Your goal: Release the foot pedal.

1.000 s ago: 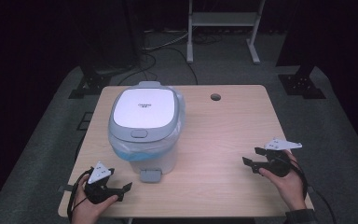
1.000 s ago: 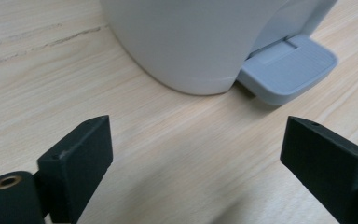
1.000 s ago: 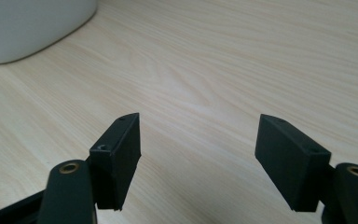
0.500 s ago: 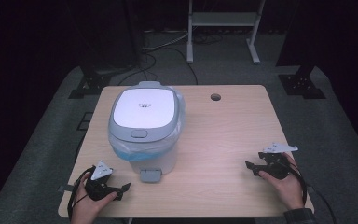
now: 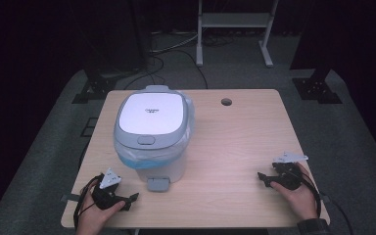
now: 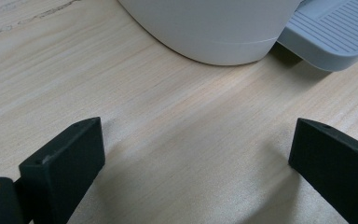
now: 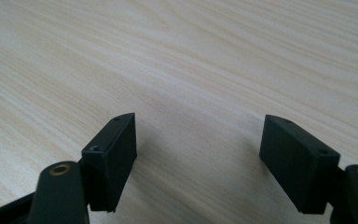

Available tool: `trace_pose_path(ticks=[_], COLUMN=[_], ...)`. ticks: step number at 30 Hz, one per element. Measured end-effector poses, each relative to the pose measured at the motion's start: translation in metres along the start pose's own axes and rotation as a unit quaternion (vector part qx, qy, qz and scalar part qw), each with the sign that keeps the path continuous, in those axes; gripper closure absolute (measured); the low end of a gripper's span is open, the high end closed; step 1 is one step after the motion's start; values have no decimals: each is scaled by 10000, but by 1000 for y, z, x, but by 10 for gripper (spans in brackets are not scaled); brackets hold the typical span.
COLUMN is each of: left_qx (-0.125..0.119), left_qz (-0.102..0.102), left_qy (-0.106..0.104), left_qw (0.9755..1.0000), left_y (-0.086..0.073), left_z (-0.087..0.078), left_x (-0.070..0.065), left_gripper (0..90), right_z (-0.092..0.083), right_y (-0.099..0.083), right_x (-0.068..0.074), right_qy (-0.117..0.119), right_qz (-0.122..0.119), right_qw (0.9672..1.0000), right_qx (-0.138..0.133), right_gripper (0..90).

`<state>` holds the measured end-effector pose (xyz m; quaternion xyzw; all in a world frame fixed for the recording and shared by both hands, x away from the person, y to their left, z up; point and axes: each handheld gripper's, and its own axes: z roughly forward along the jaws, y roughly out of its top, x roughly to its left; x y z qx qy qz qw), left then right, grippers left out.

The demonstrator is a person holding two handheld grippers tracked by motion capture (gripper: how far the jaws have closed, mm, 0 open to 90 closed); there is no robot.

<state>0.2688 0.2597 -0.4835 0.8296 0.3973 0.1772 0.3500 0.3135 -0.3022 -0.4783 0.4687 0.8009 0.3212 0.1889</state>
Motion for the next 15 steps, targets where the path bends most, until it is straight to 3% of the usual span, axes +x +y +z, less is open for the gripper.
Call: trace_pose_path(ticks=[5, 15], left_qx=[13, 14], left_qz=[15, 20], left_qy=[-26, -36], left_qw=[10000, 10000], left_y=[0, 1], left_z=[1, 1], left_x=[0, 0], left_gripper=[5, 5], right_z=[5, 5], right_y=[-7, -7], right_x=[-1, 0], right_qy=[62, 29], right_qz=[37, 68], right_qw=[9994, 9994], right_qx=[-346, -345], right_gripper=[159, 158])
